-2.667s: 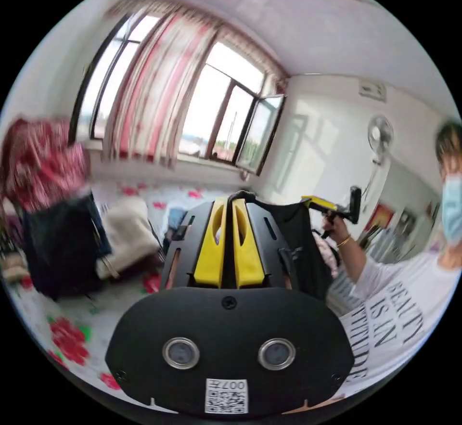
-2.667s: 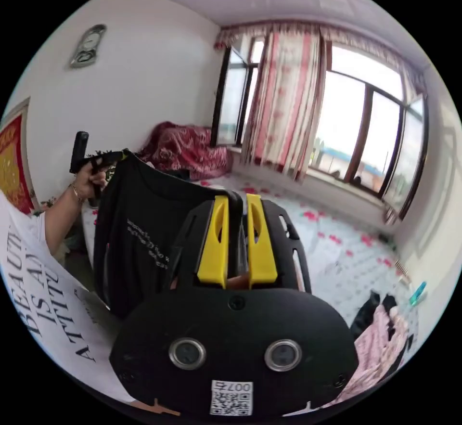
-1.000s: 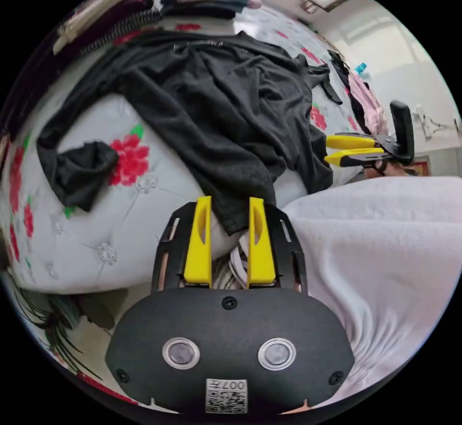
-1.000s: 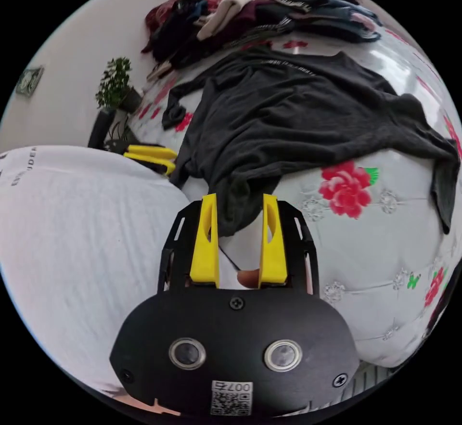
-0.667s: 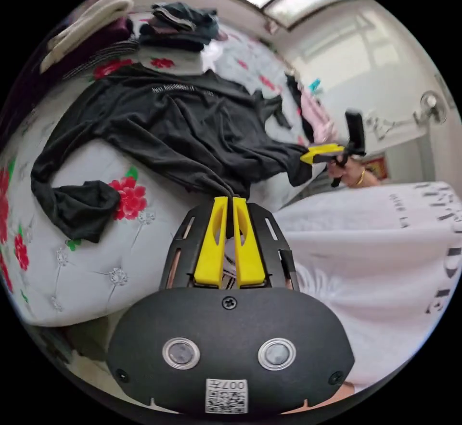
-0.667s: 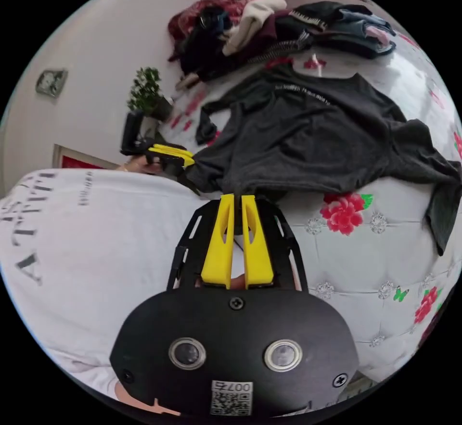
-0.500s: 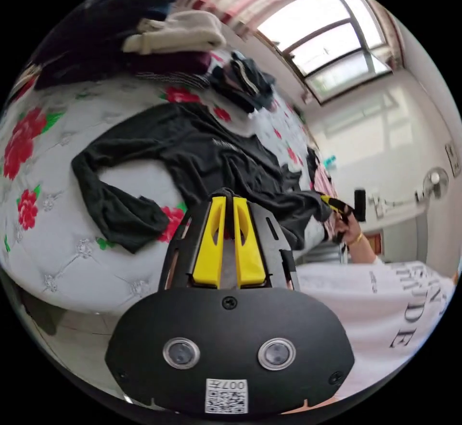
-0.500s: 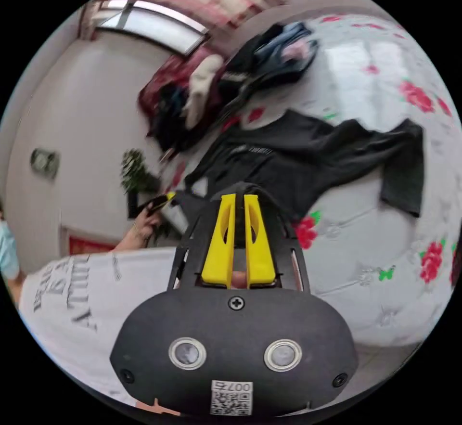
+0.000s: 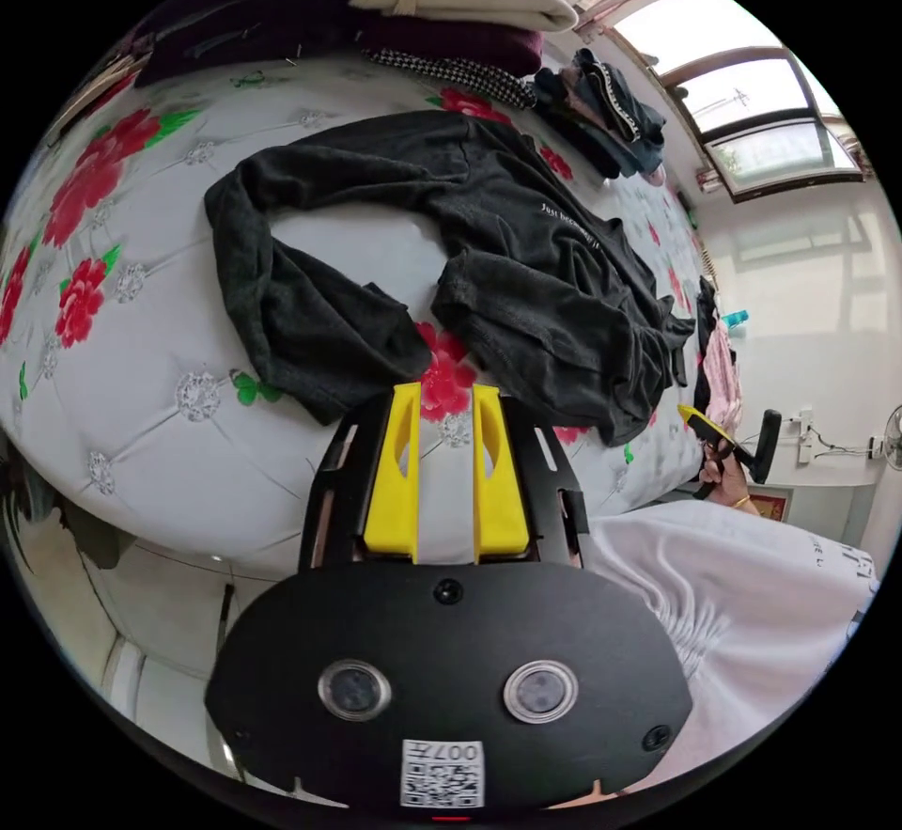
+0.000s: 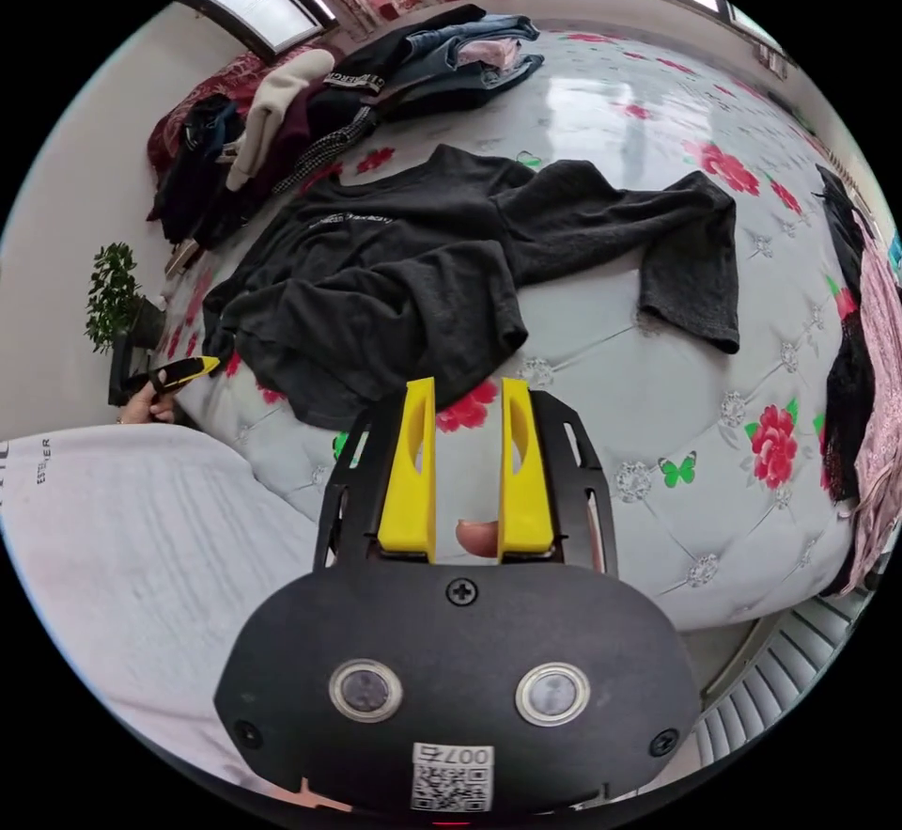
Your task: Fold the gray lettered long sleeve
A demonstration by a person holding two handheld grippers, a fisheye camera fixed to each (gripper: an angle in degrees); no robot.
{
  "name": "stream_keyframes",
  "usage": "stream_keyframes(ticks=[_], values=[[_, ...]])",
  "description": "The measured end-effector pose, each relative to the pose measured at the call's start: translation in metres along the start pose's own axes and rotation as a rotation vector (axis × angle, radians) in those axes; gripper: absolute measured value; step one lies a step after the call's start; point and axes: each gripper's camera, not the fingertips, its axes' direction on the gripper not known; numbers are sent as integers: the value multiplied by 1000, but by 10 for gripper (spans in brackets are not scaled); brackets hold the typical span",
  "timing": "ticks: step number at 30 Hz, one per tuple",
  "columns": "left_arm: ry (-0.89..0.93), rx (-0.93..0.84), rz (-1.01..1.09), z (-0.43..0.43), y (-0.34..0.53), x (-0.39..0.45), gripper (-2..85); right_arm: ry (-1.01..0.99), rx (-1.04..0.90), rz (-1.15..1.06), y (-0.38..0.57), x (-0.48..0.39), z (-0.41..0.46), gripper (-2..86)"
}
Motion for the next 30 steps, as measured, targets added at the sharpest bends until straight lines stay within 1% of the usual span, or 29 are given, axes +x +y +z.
stream_keyframes(ticks=[2, 7, 12, 13, 15, 17, 18, 21, 25, 26, 28, 30], values=[[-11, -2, 25, -3, -6, 1, 90, 2, 2, 40, -10, 9, 3, 63], [29, 37, 71, -12, -29, 2, 111, -13, -10, 82, -32, 21, 14, 60], [8, 44, 47, -17, -49, -6, 116, -30, -63, 108, -46, 26, 28, 42], [11, 19, 41, -13, -54, -8, 111, 0, -62, 118, -47, 27, 27, 33], [20, -10, 28, -10, -60, -12, 97, -24, -81, 116, -47, 30, 25, 18], [44, -14, -2, -12, -62, -18, 62, -98, -80, 118, -45, 34, 17, 7], [80, -20, 4, -16, -61, -20, 19, -110, -71, 116, -44, 35, 13, 5], [144, -27, 42, -31, -53, -23, 6, -186, -9, 123, -31, 41, -10, 0], [159, 29, 59, -64, -19, -33, 27, -273, 63, 160, -1, 53, -35, -2], [140, 37, 58, -68, -13, -35, 39, -293, 68, 177, 8, 57, -38, -2], [38, 75, 17, -81, 11, -44, 77, -313, 68, 198, 19, 62, -39, -2], [45, 103, -36, -87, 24, -56, 91, -316, 56, 209, 26, 66, -37, -2]])
